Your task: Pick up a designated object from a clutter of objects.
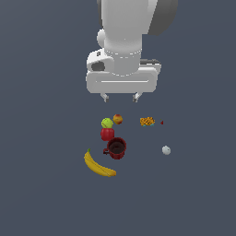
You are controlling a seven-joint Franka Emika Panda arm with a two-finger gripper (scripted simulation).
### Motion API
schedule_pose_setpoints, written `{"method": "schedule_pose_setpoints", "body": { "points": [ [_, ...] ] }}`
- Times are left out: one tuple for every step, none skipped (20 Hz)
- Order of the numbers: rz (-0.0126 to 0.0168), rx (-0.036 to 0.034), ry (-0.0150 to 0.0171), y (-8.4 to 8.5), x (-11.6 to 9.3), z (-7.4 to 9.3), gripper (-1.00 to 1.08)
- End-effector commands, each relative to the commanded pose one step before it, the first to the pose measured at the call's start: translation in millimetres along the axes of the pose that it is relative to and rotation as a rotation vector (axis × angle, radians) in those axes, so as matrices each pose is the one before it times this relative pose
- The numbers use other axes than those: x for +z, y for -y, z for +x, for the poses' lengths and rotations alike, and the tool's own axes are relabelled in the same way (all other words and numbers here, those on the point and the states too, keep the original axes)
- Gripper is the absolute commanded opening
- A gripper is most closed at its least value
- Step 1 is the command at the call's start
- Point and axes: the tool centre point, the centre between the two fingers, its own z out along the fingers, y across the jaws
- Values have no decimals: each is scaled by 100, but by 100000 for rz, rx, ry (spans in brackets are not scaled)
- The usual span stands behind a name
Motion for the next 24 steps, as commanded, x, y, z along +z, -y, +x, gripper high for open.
{"method": "schedule_pose_setpoints", "body": {
  "points": [
    [0, 0, 0, -1, 0, 0, 100],
    [35, 110, -30, -49, -6, 13, 100],
    [112, 343, -91, -157, -19, 37, 100],
    [181, 559, -149, -257, -31, 61, 100],
    [246, 764, -206, -352, -42, 86, 100],
    [308, 965, -266, -448, -51, 112, 100],
    [334, 1054, -299, -495, -53, 130, 100],
    [264, 837, -246, -398, -36, 113, 100],
    [189, 599, -184, -292, -20, 90, 100],
    [118, 366, -120, -185, -4, 66, 100],
    [48, 136, -54, -77, 9, 38, 100],
    [-17, -66, 13, 23, 13, 2, 100],
    [-43, -121, 50, 73, -12, -37, 100],
    [10, 96, 12, -3, -60, -54, 100],
    [32, 166, -10, -53, -44, -28, 100],
    [0, 0, 0, 6, 2, 5, 100],
    [-14, -97, -4, 14, 39, 29, 100],
    [-55, -279, 18, 76, 90, 59, 100],
    [-86, -430, 32, 119, 135, 86, 100],
    [-118, -595, 47, 170, 182, 113, 100],
    [-146, -749, 60, 215, 229, 140, 100],
    [-172, -905, 72, 261, 275, 167, 100],
    [-195, -1053, 84, 306, 320, 192, 100],
    [-211, -1182, 92, 343, 362, 217, 100]
  ]
}}
